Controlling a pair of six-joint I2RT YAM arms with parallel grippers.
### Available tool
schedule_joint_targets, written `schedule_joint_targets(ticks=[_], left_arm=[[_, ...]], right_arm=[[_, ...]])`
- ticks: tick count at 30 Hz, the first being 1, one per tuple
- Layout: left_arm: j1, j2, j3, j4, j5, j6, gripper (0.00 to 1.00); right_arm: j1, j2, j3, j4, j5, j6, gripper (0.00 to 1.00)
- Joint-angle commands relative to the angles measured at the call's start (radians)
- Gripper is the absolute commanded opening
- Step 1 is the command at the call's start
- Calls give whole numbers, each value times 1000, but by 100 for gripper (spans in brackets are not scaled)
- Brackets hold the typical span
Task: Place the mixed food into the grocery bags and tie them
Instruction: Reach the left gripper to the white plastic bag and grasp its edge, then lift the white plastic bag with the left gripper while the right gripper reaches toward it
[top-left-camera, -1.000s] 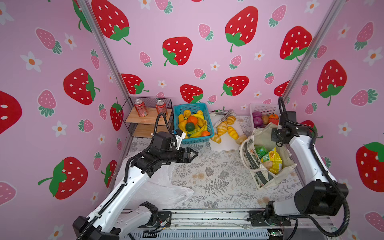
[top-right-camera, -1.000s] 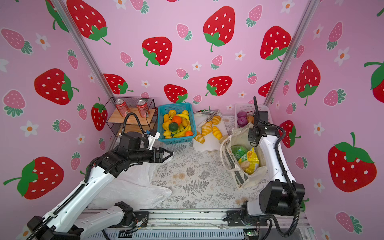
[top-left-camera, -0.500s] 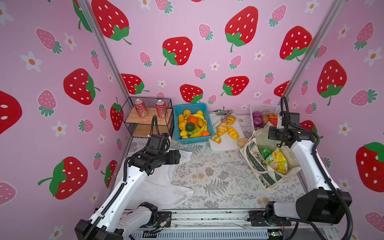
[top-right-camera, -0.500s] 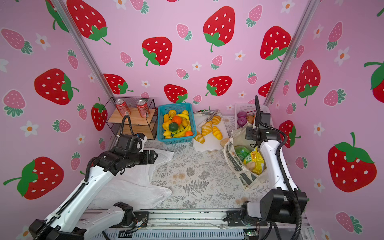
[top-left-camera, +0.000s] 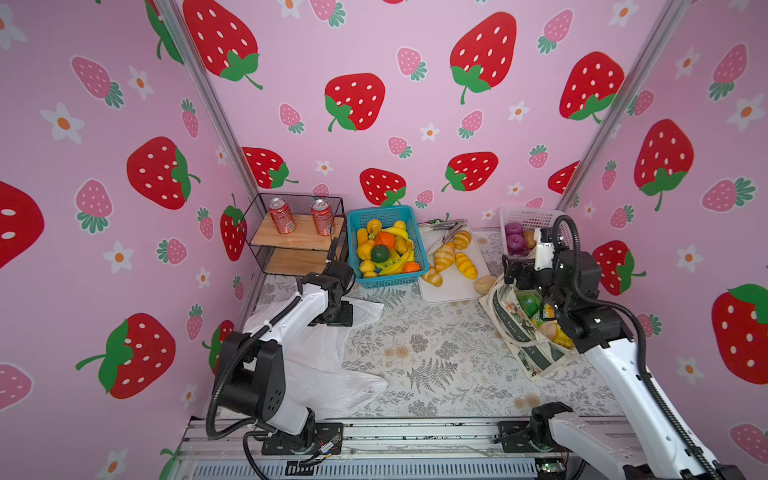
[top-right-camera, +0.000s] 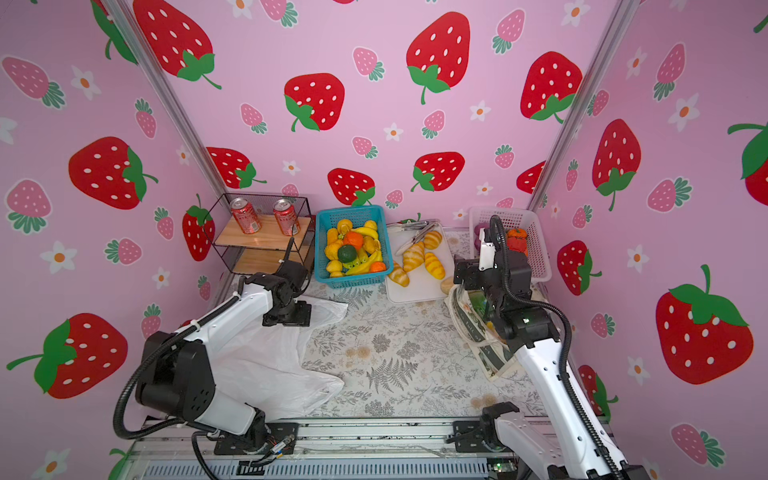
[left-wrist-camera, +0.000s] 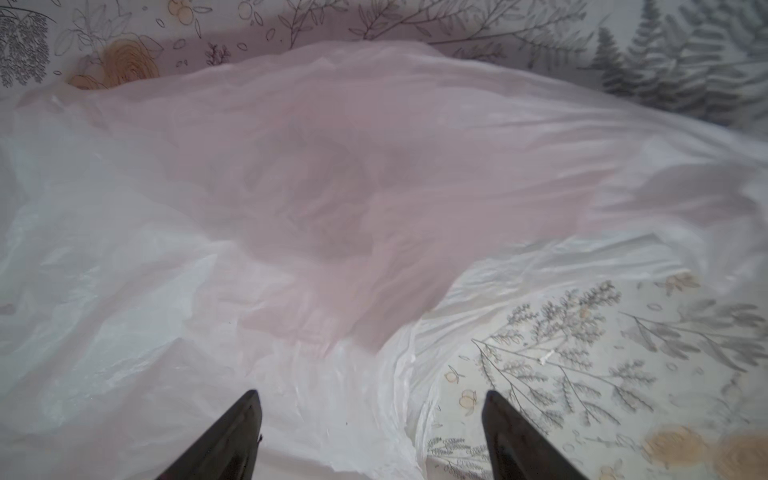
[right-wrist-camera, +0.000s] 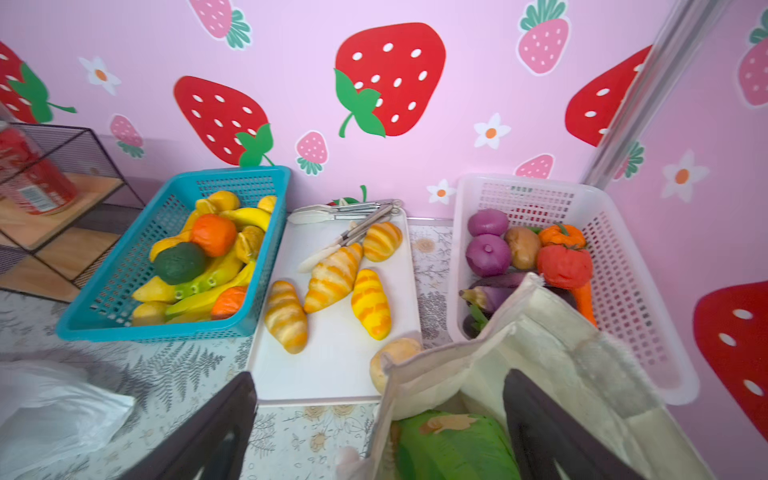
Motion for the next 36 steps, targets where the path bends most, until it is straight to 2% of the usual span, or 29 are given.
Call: schedule_joint_targets(ticks=[1, 7, 11, 16, 22, 27, 30, 36], left_arm=[[3, 66, 59, -22, -92, -57, 83], [3, 172, 61, 49, -189, -98, 70], [3, 164, 37, 128, -208, -109, 51], [2, 124, -30, 227, -138, -121, 25], [1, -39, -148, 316, 31, -154, 2], [2, -218, -221, 363, 194, -203, 0], [2, -314, -249, 380, 301, -232, 0], [6, -469, -236, 396, 516, -305, 0]], right_arm=[[7, -60, -57, 160, -112, 44, 95], [8, -29, -65, 154, -223, 33, 95], [17, 22, -63, 159, -296, 62, 95], [39, 48, -55, 155, -324, 77, 94], [58, 38, -28, 107, -368, 42, 94], [86, 66, 5, 96, -487, 1, 94], [148, 112, 35, 102, -532, -17, 93], [333, 226, 69, 158, -484, -33, 93]])
